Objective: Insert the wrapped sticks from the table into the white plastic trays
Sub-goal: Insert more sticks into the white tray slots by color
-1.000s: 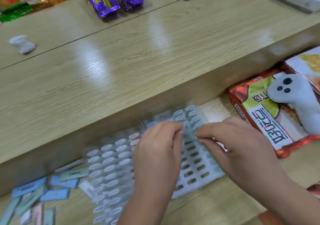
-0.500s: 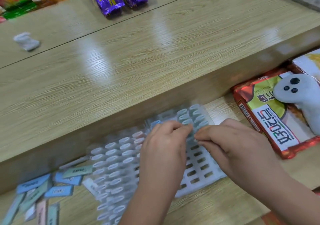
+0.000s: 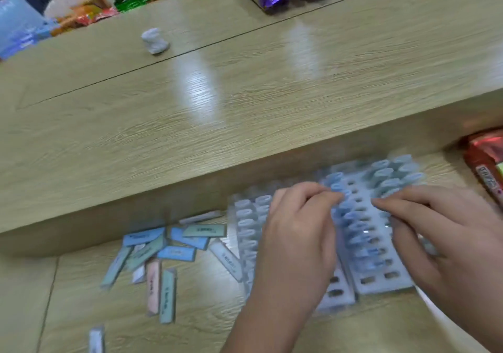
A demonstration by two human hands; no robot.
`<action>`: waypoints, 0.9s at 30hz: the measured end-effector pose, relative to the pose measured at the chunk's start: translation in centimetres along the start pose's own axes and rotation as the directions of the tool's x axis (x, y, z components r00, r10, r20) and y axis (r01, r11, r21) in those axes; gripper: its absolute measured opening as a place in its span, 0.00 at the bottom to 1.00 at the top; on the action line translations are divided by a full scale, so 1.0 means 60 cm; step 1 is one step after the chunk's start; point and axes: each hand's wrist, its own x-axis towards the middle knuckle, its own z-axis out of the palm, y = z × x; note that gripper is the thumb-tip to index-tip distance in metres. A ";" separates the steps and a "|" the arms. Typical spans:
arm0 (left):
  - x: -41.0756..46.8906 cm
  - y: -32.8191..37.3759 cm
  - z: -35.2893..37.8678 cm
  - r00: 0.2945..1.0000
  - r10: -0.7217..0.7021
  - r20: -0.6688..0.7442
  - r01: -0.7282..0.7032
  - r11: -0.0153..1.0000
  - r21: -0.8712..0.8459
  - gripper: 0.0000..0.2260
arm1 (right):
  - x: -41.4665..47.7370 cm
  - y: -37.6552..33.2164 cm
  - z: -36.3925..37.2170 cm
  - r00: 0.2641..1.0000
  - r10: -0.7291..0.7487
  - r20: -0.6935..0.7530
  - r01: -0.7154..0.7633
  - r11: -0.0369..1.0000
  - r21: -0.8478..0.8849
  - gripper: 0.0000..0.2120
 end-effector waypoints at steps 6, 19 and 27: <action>-0.104 -0.101 -0.124 0.935 -0.260 -0.241 0.260 0.965 -0.030 0.11 | 0.022 -0.189 0.083 0.983 -0.173 0.055 0.160 0.967 0.197 0.12; -0.237 -0.225 -0.190 0.757 -0.638 -0.140 0.653 0.733 0.190 0.17 | 0.080 -0.375 0.267 0.880 0.054 0.473 0.055 0.975 -0.214 0.11; -0.233 -0.244 -0.187 0.766 -0.594 -0.246 0.643 0.709 0.289 0.07 | 0.086 -0.372 0.295 0.901 0.054 0.431 0.081 0.954 -0.289 0.14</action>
